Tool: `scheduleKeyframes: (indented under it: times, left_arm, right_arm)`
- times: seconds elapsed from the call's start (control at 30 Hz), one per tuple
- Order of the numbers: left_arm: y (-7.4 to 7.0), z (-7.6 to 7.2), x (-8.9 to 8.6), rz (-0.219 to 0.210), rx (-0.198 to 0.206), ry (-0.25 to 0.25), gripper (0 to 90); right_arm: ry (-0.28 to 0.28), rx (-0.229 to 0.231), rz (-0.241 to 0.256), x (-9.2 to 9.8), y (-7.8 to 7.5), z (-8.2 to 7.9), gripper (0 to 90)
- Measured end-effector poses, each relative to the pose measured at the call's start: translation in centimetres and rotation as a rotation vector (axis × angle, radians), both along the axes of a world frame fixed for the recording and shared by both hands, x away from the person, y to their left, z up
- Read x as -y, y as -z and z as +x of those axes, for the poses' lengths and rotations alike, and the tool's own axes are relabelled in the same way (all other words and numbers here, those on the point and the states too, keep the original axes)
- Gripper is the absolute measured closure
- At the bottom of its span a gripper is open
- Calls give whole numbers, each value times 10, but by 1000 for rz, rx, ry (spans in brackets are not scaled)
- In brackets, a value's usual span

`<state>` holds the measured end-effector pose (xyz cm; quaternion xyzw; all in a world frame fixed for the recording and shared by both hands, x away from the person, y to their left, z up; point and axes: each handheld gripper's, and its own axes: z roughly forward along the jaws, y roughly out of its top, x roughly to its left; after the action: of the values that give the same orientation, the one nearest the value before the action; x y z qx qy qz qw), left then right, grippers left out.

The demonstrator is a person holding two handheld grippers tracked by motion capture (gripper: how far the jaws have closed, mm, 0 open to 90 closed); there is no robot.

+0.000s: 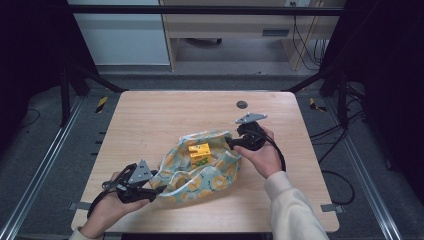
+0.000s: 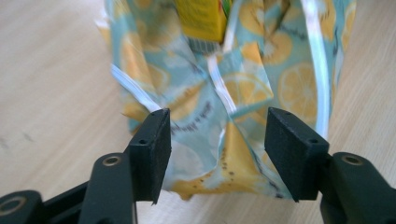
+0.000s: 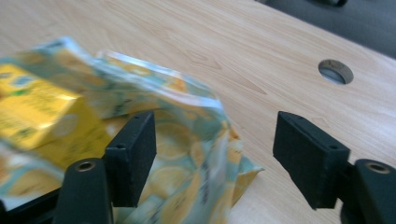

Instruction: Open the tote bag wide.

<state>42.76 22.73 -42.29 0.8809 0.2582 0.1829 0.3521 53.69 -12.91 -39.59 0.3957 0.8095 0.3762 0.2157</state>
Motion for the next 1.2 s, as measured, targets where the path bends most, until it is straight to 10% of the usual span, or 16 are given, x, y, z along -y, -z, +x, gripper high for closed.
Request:
scheduleKeyframes:
  times: [0.33,0.8,1.2]
  left_arm:
    - [-21,40,5,20,36,-46,396]
    - [1,96,38,47,-12,-80,350]
    - [16,108,41,58,-35,-118,765]
  right_arm:
    - [-92,7,20,-10,-6,-49,181]
    - [-161,-98,-71,-48,36,-65,123]
    - [-266,-136,-118,-41,62,-84,766]
